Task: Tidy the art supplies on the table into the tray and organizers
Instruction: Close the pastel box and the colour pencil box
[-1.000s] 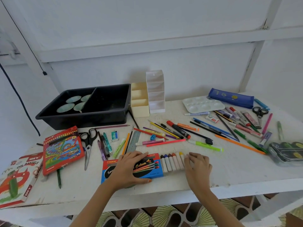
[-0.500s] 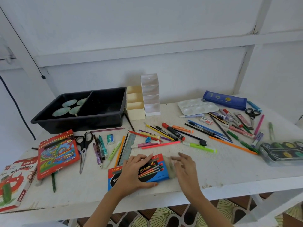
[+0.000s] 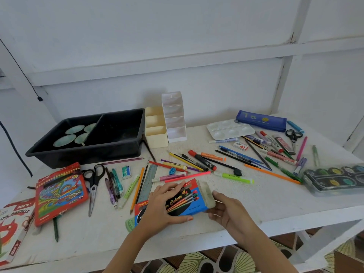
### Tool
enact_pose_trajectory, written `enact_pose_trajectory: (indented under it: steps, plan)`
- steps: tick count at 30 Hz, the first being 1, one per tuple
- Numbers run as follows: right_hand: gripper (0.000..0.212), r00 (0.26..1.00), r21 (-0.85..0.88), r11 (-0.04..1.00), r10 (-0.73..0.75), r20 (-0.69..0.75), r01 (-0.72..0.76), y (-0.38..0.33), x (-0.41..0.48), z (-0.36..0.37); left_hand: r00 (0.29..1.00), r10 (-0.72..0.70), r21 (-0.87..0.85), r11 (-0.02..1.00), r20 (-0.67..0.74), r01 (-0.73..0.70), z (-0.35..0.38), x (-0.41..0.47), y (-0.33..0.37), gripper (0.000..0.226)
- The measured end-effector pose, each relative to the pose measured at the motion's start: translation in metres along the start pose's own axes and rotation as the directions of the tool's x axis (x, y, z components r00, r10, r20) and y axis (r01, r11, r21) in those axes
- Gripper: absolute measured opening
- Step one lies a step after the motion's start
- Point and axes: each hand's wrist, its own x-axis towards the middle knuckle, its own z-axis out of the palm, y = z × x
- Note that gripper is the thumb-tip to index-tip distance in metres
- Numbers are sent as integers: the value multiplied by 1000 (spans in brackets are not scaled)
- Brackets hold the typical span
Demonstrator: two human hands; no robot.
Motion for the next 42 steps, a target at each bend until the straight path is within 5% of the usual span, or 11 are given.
enact_pose_trajectory:
  steps: [7, 17, 24, 26, 29, 31, 35, 39, 42]
  plan:
    - [18, 992, -59, 990, -126, -4, 125, 9, -2, 0, 1000, 2, 95, 995, 26, -4, 4, 1, -3, 89]
    - [15, 995, 47, 994, -94, -23, 95, 15, 3, -3, 1000, 10, 74, 997, 18, -11, 5, 2, -3, 90]
    - [9, 942, -170, 952, -285, -178, 256, 27, 5, 8, 1000, 23, 122, 992, 6, -24, 11, 5, -1, 89]
    - [9, 872, -361, 867, -437, -219, 344, 31, 3, 14, 1000, 20, 130, 991, -8, -19, 14, 8, 4, 92]
    - [31, 676, -737, 470, -737, -24, 486, 40, 2, 8, 999, 1, 134, 991, -33, 4, 24, 16, 17, 92]
    - [45, 638, -793, 375, -770, 23, 481, 44, 4, -2, 1000, -7, 149, 989, -30, 12, 35, 23, 26, 96]
    - [37, 575, -867, 331, -816, -65, 372, 50, 8, -27, 999, 5, 175, 984, 49, -14, 66, 33, 45, 101]
    - [27, 428, -964, 115, -904, -1, 240, 60, 14, -54, 993, 47, 169, 983, 111, -65, 88, 37, 57, 92]
    - [36, 432, -961, -127, -873, 227, 247, 61, 12, -55, 992, 70, 157, 984, 103, -86, 92, 43, 62, 77]
